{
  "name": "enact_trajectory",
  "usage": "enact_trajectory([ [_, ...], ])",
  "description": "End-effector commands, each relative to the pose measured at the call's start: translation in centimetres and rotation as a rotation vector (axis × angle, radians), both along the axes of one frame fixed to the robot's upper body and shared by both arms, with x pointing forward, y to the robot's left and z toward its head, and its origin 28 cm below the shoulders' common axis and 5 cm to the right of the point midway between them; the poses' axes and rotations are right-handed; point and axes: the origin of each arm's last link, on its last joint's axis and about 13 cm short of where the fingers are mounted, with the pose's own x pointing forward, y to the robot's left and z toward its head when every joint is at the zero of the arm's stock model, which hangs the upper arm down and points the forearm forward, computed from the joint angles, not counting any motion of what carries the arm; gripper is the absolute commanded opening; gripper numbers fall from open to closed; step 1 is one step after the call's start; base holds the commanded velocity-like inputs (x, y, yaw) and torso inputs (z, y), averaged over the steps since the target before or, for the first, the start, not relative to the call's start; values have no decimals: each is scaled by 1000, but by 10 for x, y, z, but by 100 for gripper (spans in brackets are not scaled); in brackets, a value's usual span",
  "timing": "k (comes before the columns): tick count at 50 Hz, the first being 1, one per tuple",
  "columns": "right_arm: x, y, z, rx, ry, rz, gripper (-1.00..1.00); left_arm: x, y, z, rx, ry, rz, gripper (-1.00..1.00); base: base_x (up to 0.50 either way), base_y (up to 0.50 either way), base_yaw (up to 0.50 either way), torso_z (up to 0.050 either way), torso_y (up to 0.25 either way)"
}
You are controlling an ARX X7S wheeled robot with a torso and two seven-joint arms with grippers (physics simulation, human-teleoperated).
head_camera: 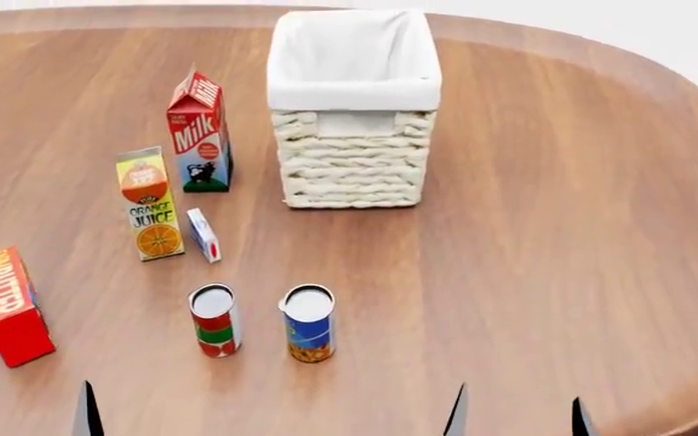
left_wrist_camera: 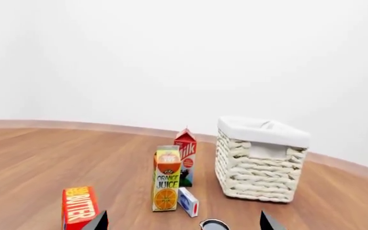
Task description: Pick up the alphabet soup, and put it in the basket.
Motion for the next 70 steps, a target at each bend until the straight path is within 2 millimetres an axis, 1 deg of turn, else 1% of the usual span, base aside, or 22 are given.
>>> enact_trajectory([
  [1, -1, 1, 0, -4, -12, 8, 100, -1, 0, 1, -1, -7, 2, 100, 230, -27, 0, 0, 0],
  [16, -2, 1, 0, -1, -11, 12, 100, -1, 0, 1, 0, -8, 5, 100, 227, -8, 0, 0, 0],
  [17, -4, -1, 2, 39, -38, 11, 100, -1, 0, 1, 7, -19, 4, 100, 461, 0, 0, 0, 0],
  [18, -4, -1, 2, 42, -38, 10, 100, -1, 0, 1, 6, -19, 4, 100, 457, 0, 0, 0, 0],
  [42, -4, -1, 2, 48, -33, 17, 100, -1, 0, 1, 13, -17, 6, 100, 448, 0, 0, 0, 0],
  [48, -5, 0, 1, 46, -42, 38, 100, -1, 0, 1, 14, -18, 5, 100, 29, -1, 0, 0, 0],
  [70, -4, 0, 2, 42, -27, 27, 100, -2, 0, 1, 14, -17, 5, 100, 66, -12, 0, 0, 0],
])
